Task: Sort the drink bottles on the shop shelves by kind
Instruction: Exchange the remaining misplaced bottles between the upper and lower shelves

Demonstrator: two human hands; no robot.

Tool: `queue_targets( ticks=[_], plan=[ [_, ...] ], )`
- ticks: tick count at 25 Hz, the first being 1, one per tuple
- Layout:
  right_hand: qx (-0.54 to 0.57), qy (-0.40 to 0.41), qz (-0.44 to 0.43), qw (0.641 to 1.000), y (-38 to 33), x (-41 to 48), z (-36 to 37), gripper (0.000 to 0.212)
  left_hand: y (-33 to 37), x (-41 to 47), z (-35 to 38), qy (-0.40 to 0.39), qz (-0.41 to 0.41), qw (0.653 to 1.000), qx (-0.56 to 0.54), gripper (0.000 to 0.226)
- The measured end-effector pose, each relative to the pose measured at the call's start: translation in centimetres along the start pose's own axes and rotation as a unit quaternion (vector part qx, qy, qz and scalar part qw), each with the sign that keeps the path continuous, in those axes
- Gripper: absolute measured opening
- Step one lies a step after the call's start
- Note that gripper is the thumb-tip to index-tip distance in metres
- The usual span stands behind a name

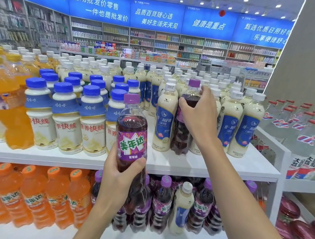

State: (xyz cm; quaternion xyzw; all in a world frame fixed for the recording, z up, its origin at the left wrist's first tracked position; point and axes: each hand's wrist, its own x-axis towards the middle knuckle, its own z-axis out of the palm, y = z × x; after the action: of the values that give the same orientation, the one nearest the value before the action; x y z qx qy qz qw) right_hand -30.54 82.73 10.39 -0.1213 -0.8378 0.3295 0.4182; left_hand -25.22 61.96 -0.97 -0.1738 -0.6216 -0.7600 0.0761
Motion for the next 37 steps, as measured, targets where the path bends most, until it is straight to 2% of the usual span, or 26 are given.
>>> queue_targets(
  ticks=[5, 10, 15, 20, 24, 30, 32, 34, 36, 37],
  plan=[
    [0.025, 0.012, -0.006, 1.000, 2.1, -3.8, -0.7, 0.058, -0.6, -0.3, 0.1, 0.000, 0.000, 1.000, -0.006, 0.070],
    [0.003, -0.026, 0.034, 0.999, 4.9, -8.5, -1.0, 0.066, -1.5, -1.2, 0.7, -0.008, -0.002, 1.000, -0.004, 0.077],
    [0.010, -0.039, 0.068, 0.997, 7.6, -14.5, -2.4, 0.060, -2.7, -2.7, 1.5, -0.021, -0.022, 1.000, -0.006, 0.074],
    [0.003, -0.100, 0.120, 0.988, 10.9, -19.2, -1.2, 0.061, -3.5, -4.4, 2.3, -0.025, -0.036, 0.999, -0.012, 0.060],
    [-0.007, -0.152, 0.150, 0.977, 12.7, -20.5, 0.7, 0.064, -4.2, -5.3, 2.3, -0.023, -0.059, 0.998, -0.019, 0.040],
    [-0.023, -0.189, 0.148, 0.971, 13.5, -21.3, 2.5, 0.077, -4.8, -6.1, 2.1, -0.023, -0.061, 0.998, 0.004, 0.057],
    [-0.044, -0.175, 0.126, 0.976, 14.0, -21.8, 2.6, 0.073, -4.7, -6.3, 2.0, -0.025, -0.059, 0.998, 0.005, 0.056],
    [-0.063, -0.149, 0.110, 0.981, 14.4, -22.4, 2.8, 0.060, -4.8, -6.5, 1.9, -0.026, -0.059, 0.998, 0.007, 0.056],
    [-0.050, -0.140, 0.111, 0.983, 14.8, -23.0, 3.1, 0.046, -5.0, -6.7, 1.8, -0.025, -0.063, 0.998, 0.008, 0.056],
    [-0.025, -0.145, 0.124, 0.981, 14.9, -23.3, 3.3, 0.046, -5.3, -6.7, 1.8, -0.025, -0.064, 0.998, 0.008, 0.056]
  ],
)
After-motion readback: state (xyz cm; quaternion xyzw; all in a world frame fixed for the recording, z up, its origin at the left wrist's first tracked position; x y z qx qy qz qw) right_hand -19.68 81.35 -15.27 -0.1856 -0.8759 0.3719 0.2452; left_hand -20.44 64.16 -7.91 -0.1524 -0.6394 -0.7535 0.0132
